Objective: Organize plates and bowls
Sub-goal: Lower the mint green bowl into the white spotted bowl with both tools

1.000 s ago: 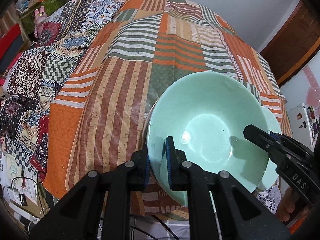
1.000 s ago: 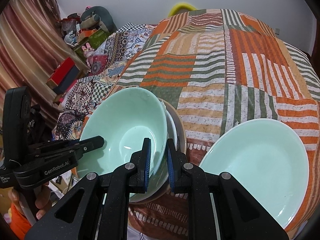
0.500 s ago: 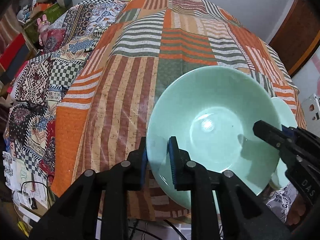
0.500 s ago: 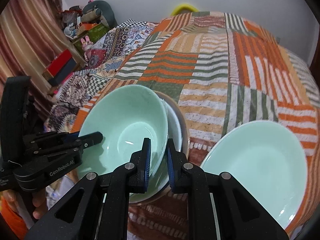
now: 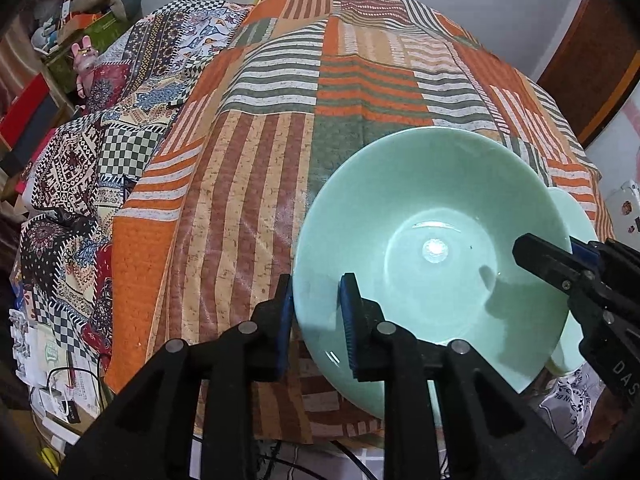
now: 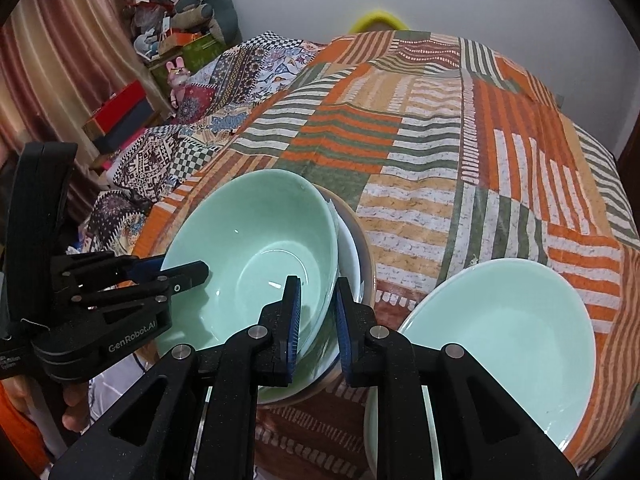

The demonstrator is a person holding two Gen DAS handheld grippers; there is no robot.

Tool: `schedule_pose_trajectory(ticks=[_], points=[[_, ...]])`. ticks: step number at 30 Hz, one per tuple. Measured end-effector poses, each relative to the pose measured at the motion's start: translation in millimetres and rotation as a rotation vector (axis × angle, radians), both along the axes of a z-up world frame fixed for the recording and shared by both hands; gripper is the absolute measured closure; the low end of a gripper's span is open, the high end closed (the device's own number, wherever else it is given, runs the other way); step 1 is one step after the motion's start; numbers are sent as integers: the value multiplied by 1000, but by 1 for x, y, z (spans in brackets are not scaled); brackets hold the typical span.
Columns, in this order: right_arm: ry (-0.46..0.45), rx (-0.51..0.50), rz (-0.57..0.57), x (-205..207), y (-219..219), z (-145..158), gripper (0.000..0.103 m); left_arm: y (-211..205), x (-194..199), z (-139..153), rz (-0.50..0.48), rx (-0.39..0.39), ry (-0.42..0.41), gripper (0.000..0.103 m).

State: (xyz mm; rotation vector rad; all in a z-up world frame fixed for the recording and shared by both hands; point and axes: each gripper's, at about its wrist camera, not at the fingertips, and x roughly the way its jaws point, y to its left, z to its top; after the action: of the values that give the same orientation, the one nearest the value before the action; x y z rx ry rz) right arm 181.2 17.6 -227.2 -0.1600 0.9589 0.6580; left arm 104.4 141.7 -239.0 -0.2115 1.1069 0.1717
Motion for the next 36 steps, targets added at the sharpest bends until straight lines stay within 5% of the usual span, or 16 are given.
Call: schedule_pose_trajectory(ticks=[13,19,34,36], points=[[-96,7,-29,1,-11,21,76,3,-4,14,9,-18,-30,80],[-52,12,-50,7,-18,12,75,10,-11,14,22,-36,-47,60],[103,53,-28,14,-13,-23,71,18,-2,-28,-3,-229,-6,61],[106,59,-27,14,-13,-24,71,17,0,-29,-10,-244,-15,67]])
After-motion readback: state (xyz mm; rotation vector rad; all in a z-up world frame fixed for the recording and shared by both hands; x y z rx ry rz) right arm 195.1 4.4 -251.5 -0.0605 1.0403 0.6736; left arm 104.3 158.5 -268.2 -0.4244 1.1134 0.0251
